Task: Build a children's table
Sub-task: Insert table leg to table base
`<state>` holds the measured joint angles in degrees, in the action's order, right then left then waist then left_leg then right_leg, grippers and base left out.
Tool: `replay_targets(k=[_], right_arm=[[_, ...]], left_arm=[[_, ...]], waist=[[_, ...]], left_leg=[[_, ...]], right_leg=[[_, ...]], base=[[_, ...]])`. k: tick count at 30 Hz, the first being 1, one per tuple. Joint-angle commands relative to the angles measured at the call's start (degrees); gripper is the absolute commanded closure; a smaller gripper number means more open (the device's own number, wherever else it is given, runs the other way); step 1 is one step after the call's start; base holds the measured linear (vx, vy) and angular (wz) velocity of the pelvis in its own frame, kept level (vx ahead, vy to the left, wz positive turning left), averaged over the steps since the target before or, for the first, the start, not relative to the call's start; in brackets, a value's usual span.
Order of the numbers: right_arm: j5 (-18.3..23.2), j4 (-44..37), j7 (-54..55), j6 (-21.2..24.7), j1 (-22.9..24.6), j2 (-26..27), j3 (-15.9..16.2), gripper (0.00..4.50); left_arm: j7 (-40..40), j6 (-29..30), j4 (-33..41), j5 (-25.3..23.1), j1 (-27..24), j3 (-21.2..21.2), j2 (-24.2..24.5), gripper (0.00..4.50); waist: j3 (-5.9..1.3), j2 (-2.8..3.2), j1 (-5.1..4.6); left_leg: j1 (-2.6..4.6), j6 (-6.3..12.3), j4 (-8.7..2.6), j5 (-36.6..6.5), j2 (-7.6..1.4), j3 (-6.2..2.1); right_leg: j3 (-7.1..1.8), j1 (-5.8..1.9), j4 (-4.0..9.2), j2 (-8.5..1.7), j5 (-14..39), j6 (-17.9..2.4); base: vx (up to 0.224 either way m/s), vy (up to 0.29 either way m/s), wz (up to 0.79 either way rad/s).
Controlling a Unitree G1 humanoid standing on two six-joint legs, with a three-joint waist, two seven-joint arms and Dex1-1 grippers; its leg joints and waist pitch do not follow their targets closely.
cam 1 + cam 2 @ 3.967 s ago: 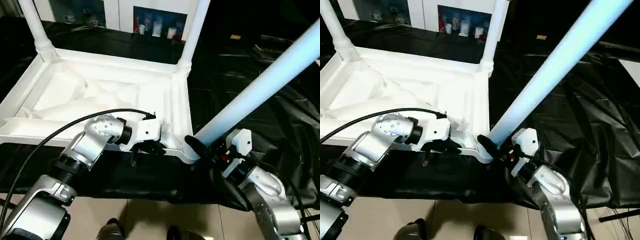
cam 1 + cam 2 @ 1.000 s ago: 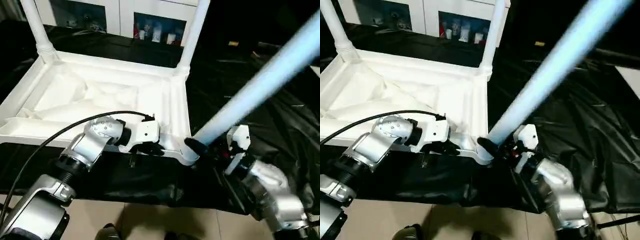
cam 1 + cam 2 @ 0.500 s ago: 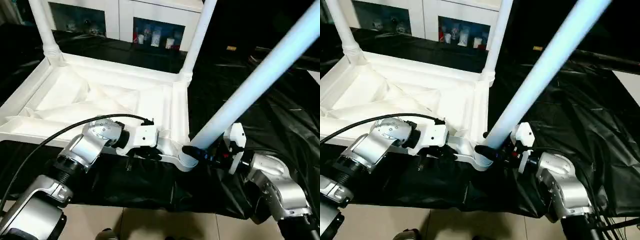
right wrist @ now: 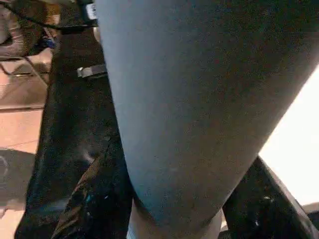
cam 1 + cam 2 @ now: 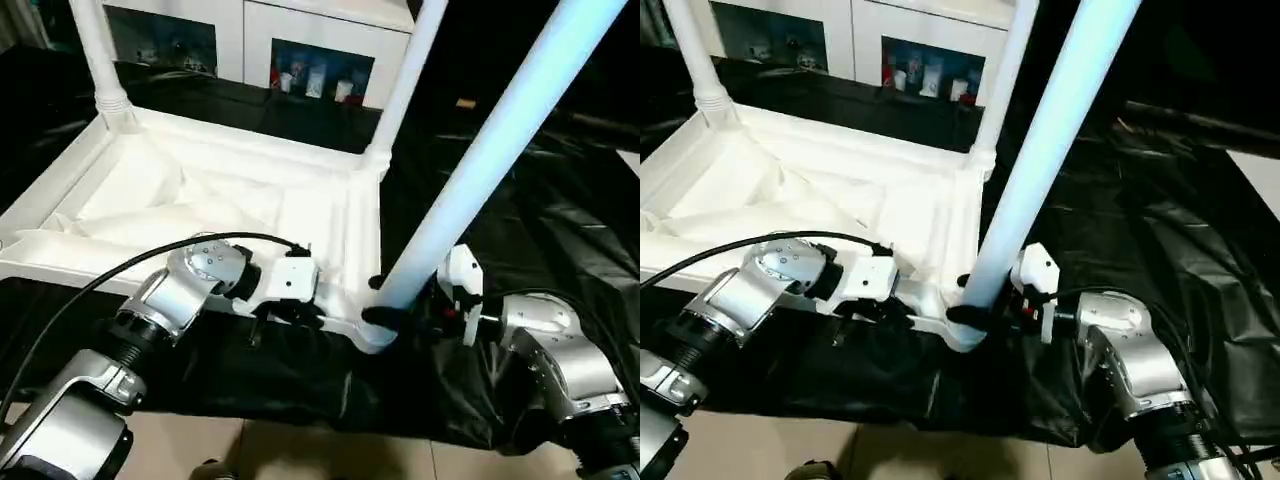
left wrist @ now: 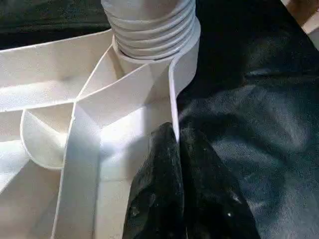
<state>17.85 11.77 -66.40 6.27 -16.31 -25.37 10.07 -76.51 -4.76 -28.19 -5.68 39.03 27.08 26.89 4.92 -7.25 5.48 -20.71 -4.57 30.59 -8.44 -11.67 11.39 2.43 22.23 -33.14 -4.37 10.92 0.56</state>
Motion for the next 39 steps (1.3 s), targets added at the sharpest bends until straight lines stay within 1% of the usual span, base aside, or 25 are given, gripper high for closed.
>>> replay_targets(k=[1,5,8,12,15,17,20,21,23,24,25,26,27,28,29,30,31,32,33,34,35,36,37,38,39], right_arm=[[-4.9,5.2,-4.5,3.7,4.7,-0.1,9.8,2.64],[-4.8,5.5,-4.9,3.7,4.6,0.1,9.6,2.64],[-5.1,6.0,-5.2,3.3,4.6,0.2,9.7,2.64],[-4.7,7.6,-2.2,3.8,3.7,2.0,8.2,2.64],[-4.7,8.4,-0.5,4.0,3.3,2.7,7.5,2.64],[-4.4,10.6,3.4,4.2,2.5,4.5,5.3,2.64],[-4.4,12.1,8.9,4.5,2.1,6.6,2.8,2.64],[-5.1,13.2,12.0,4.3,1.7,7.5,2.0,2.64],[-5.7,14.3,14.3,3.7,1.4,8.4,1.3,2.64],[-6.4,15.5,16.5,3.5,1.0,9.1,0.8,2.64],[-7.1,16.7,18.5,3.3,0.6,9.6,0.5,2.64],[-7.5,17.3,19.3,3.1,0.4,9.9,0.4,2.64],[-7.7,17.7,19.8,2.9,0.2,10.0,0.4,2.64],[-8.5,18.7,21.5,2.7,-0.3,10.5,0.4,2.64],[-8.7,18.9,21.9,2.6,-0.4,10.6,0.4,2.64],[-9.8,20.6,25.1,2.1,-1.3,11.6,0.2,2.65],[-10.2,21.7,27.1,2.0,-1.9,12.3,0.0,2.65],[-10.3,22.6,28.8,2.0,-2.5,13.0,-0.4,2.65],[-10.6,23.6,30.8,1.8,-3.2,13.6,-0.7,2.65],[-10.7,24.1,31.8,1.7,-3.5,14.0,-0.9,2.65],[-10.7,25.6,33.7,1.7,-4.5,14.8,-1.5,2.65],[-10.7,26.6,35.0,1.6,-5.1,15.3,-1.9,2.65],[-10.7,27.1,35.6,1.6,-5.5,15.5,-2.1,2.65],[-10.5,28.6,37.6,1.7,-6.6,16.2,-2.9,2.65],[-10.1,30.8,40.3,1.9,-8.3,17.1,-4.0,2.65]], left_arm=[[0.8,-0.7,-1.4,-2.6,1.1,1.2,0.7,4.5],[0.8,-0.9,-2.2,-2.6,1.5,1.2,0.5,4.5],[0.4,-1.0,-2.5,-2.6,1.6,1.1,0.6,4.5],[0.1,-0.9,-3.0,-2.6,1.9,0.9,0.6,4.5],[0.3,-0.9,-3.4,-2.6,2.1,0.8,0.6,4.5],[1.5,0.9,-3.8,-2.2,2.3,0.0,0.2,4.5],[3.5,3.7,-4.1,-2.1,2.2,-1.1,-0.1,4.5],[4.2,5.5,-4.2,-1.8,2.0,-1.7,-0.3,4.5],[5.2,7.3,-4.4,-1.7,2.0,-2.3,-0.6,4.5],[5.8,8.4,-4.5,-1.4,2.1,-2.6,-0.8,4.5],[6.3,9.6,-4.6,-1.2,2.2,-3.0,-1.1,4.5],[6.6,10.2,-4.6,-1.1,2.2,-3.2,-1.2,4.5],[6.8,10.7,-4.6,-1.0,2.2,-3.3,-1.3,4.5],[7.9,11.5,-4.9,-1.3,2.4,-3.4,-1.6,4.5],[8.1,11.7,-5.0,-1.4,2.5,-3.5,-1.7,4.5],[9.7,13.4,-5.3,-1.8,2.7,-3.9,-2.3,4.5],[10.8,14.7,-5.3,-2.0,2.8,-4.3,-2.8,4.5],[11.8,15.7,-5.3,-2.3,2.8,-4.5,-3.2,4.5],[12.7,16.7,-5.2,-2.5,2.8,-4.7,-3.6,4.5],[13.2,17.2,-5.1,-2.6,2.8,-4.8,-3.7,4.5],[14.3,18.2,-5.1,-2.8,2.9,-4.9,-4.1,4.5],[15.0,18.9,-5.1,-2.9,2.9,-4.9,-4.4,4.5],[15.3,19.2,-5.1,-2.9,3.0,-5.0,-4.5,4.5],[16.2,19.8,-5.2,-3.0,3.1,-5.1,-4.9,4.5],[17.4,20.8,-5.3,-3.2,3.2,-5.3,-5.5,4.5]], waist=[[-1.95,1.34,-0.02],[-1.65,1.35,-0.05],[-1.68,1.69,-0.01],[-1.64,1.66,-0.12],[-1.32,1.71,-0.37],[-1.23,1.79,-0.52],[-0.89,1.76,-0.88],[-0.68,1.97,-1.13],[-0.43,2.13,-1.27],[-0.08,2.54,-1.65],[-0.09,2.85,-2.91],[-0.09,2.85,-2.91],[0.26,3.89,-3.23],[0.52,4.58,-3.52],[0.85,5.11,-3.09],[0.81,5.29,0.04],[0.55,2.19,-0.49],[1.02,0.47,-0.11],[0.95,0.49,-0.44],[0.67,1.63,-0.04],[0.1,3.34,-0.54],[0.2,3.31,-1.33],[-0.18,3.52,-1.73],[-0.03,3.4,-1.82],[0.27,3.73,-1.82]], left_leg=[[1.06,1.14,-3.28,-17.3,-2.15,-0.9],[1.33,-0.02,-3.68,-21.7,-2.31,-1.23],[1.32,-0.24,-3.76,-21.7,-2.36,-1.31],[1.25,-0.26,-3.81,-21.8,-2.28,-1.26],[1.4,-0.99,-4.05,-25.5,-2.27,-1.56],[1.45,-1.5,-4.16,-27.0,-2.29,-1.76],[1.38,-2.36,-4.45,-30.5,-2.2,-2.52],[1.42,-2.72,-4.57,-32.3,-2.21,-2.94],[1.73,-2.98,-4.55,-34.7,-2.1,-3.27],[2.36,-3.23,-4.38,-38.0,-1.93,-3.7],[1.81,-3.8,-5.11,-42.1,-2.05,-4.82],[1.81,-3.8,-5.11,-42.1,-2.05,-4.82],[1.64,-4.56,-6.24,-46.6,-2.47,-5.44],[0.03,-5.3,-8.23,-52.1,-3.09,-5.91],[-1.86,-5.58,-10.87,-55.9,-3.61,-5.46],[-3.98,-5.02,-12.71,-58.1,-3.4,-2.6],[-0.28,-4.32,-10.2,-48.0,-2.0,-1.17],[3.5,-4.64,-3.53,-38.6,-0.34,-1.9],[2.75,0.26,5.31,-9.9,1.77,-4.9],[-2.73,-1.02,1.91,-2.5,0.42,-6.3],[-0.8,-3.83,-2.97,-10.1,-1.43,-6.14],[-0.39,-4.27,-3.87,-16.0,-1.55,-6.06],[0.9,-4.33,-4.18,-23.9,-1.61,-5.3],[1.21,-3.79,-4.44,-25.7,-1.58,-5.03],[1.72,-3.64,-4.47,-28.0,-1.57,-4.82]], right_leg=[[-2.15,-1.1,3.13,-3.45,10.0,-12.0],[-2.3,-0.87,3.89,-3.83,18.0,-10.5],[-2.32,-0.81,3.83,-3.76,17.3,-10.5],[-2.29,-0.81,3.8,-3.66,16.4,-10.8],[-2.28,-0.52,4.42,-3.89,22.6,-9.7],[-2.33,-0.29,4.68,-4.02,25.4,-9.1],[-2.06,-0.11,5.47,-4.44,34.2,-6.6],[-1.9,0.12,5.98,-4.62,38.1,-5.3],[-1.6,0.46,6.53,-4.67,41.3,-4.5],[-0.94,0.92,7.41,-4.67,44.5,-3.8],[0.98,-0.61,7.56,-4.4,42.1,-3.5],[0.98,-0.61,7.56,-4.4,42.1,-3.5],[2.11,-1.27,7.22,-3.86,38.5,-4.1],[2.87,-3.31,3.94,-2.99,30.0,-5.1],[3.52,-4.95,0.22,-1.83,24.6,-5.9],[2.91,-5.71,-5.92,-0.36,12.8,-5.5],[-0.99,-1.99,-2.83,-2.15,27.4,-4.2],[-1.95,2.78,4.97,-5.75,47.8,-2.9],[-3.47,2.09,10.0,-10.78,62.0,-4.2],[-2.21,-3.99,6.46,-10.69,53.0,-5.3],[0.26,-2.78,4.22,-5.75,34.5,-7.6],[0.56,-2.2,3.13,-4.05,27.6,-8.2],[0.21,-1.97,3.08,-3.9,21.6,-10.0],[0.05,-1.87,3.42,-4.16,22.5,-10.3],[-0.1,-1.38,4.02,-4.47,25.3,-10.4]], base=[[0.0,0.0,0.0],[0.0,0.0,0.0],[0.0,0.0,0.0],[0.0,0.0,0.0],[0.0,0.0,0.0],[0.0,0.0,0.0],[-0.035,0.003,-0.07],[-0.055,0.008,-0.13],[-0.083,0.012,-0.1],[-0.094,0.014,-0.09],[-0.099,0.033,-0.14],[-0.091,0.053,-0.2],[-0.091,0.053,-0.2],[-0.132,0.053,-0.18],[-0.132,0.024,0.03],[-0.132,0.024,0.03],[-0.032,-0.048,0.18],[0.033,-0.082,-0.14],[0.033,-0.082,-0.14],[0.065,0.004,-0.5],[0.008,0.038,-0.31],[0.008,0.038,-0.31],[-0.07,-0.009,0.04],[-0.054,-0.019,0.12],[-0.054,-0.019,0.12]])
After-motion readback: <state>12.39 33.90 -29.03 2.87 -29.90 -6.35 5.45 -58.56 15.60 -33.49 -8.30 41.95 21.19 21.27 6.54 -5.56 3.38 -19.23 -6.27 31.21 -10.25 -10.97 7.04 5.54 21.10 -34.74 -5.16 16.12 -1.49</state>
